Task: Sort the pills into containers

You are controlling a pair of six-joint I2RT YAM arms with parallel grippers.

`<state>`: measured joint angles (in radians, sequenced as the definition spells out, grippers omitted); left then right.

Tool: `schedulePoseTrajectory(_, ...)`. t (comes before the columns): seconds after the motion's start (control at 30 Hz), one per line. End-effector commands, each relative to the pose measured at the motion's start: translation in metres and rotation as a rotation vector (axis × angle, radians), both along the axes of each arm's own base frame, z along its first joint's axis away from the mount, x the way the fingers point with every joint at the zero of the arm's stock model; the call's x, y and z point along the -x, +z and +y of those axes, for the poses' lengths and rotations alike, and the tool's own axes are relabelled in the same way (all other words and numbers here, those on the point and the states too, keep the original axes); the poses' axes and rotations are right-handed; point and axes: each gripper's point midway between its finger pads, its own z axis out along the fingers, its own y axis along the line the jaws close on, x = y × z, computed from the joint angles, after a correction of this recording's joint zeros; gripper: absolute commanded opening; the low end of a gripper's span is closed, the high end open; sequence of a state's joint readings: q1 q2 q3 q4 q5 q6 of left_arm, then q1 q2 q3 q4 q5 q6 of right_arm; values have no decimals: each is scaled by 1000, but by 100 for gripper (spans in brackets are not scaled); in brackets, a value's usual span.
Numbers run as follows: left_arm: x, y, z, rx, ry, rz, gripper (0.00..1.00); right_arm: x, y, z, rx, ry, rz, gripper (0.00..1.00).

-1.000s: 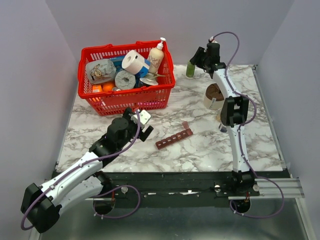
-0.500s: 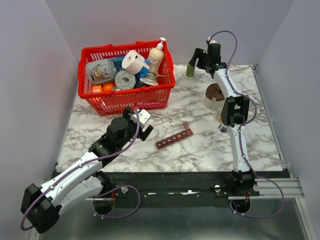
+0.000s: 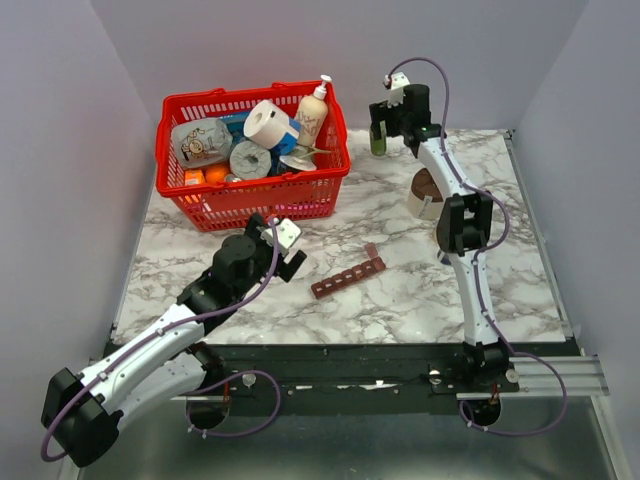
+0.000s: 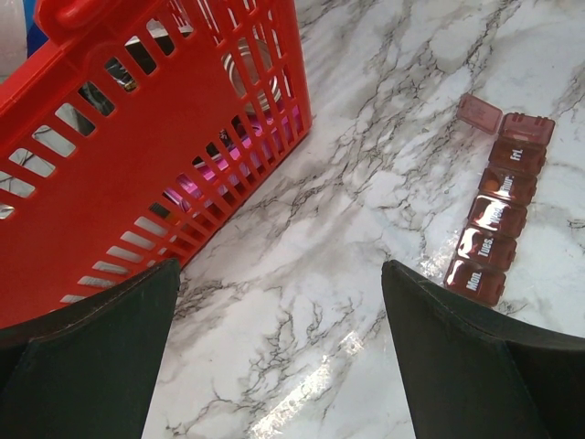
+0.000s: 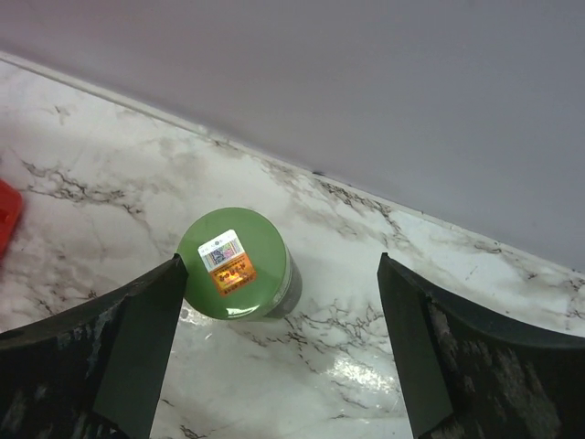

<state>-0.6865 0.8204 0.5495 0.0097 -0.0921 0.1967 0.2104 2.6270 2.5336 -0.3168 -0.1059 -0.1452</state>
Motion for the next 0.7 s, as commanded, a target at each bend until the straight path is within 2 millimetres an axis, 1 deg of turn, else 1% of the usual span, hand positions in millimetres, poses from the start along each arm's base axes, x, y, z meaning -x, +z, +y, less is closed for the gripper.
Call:
schedulePoseTrajectory(0.0, 1, 8, 0, 24, -6, -19, 99, 1, 4, 7, 47, 51, -22, 94)
schedulePoseTrajectory(0.1, 2, 7, 1, 22, -8, -18, 99, 4, 6, 13, 10, 62, -9, 94)
schedulePoseTrajectory(0.13, 2, 6, 1, 22, -7, -16, 99, 7, 3, 16, 0, 74, 4, 94)
schedulePoseTrajectory(0.23, 2, 6, 1, 22, -6, -19, 99, 9, 8, 22, -44, 90, 9, 94)
schedulePoseTrajectory(0.27, 2, 5, 1, 21, -6, -17, 99, 9, 11, 23, -54, 88, 5, 94)
schedulePoseTrajectory(0.43, 4, 6, 3, 23, -3, -21, 99, 11, 6, 24, -57, 90, 20, 93)
schedulePoseTrajectory(0.47, 4, 6, 4, 23, -2, -22, 99, 11, 3, 24, -54, 89, 26, 93)
schedulePoseTrajectory(0.5, 4, 6, 4, 22, -3, -22, 99, 10, 5, 23, -51, 85, 23, 93)
schedulePoseTrajectory(0.57, 4, 7, 3, 25, -3, -24, 99, 9, 1, 17, -34, 53, 30, 93)
schedulePoseTrajectory(0.6, 4, 7, 3, 25, -3, -24, 99, 8, 3, 15, -27, 47, 26, 92)
schedulePoseTrajectory(0.67, 4, 8, 3, 28, -4, -25, 99, 9, -2, 12, -14, 30, 45, 91)
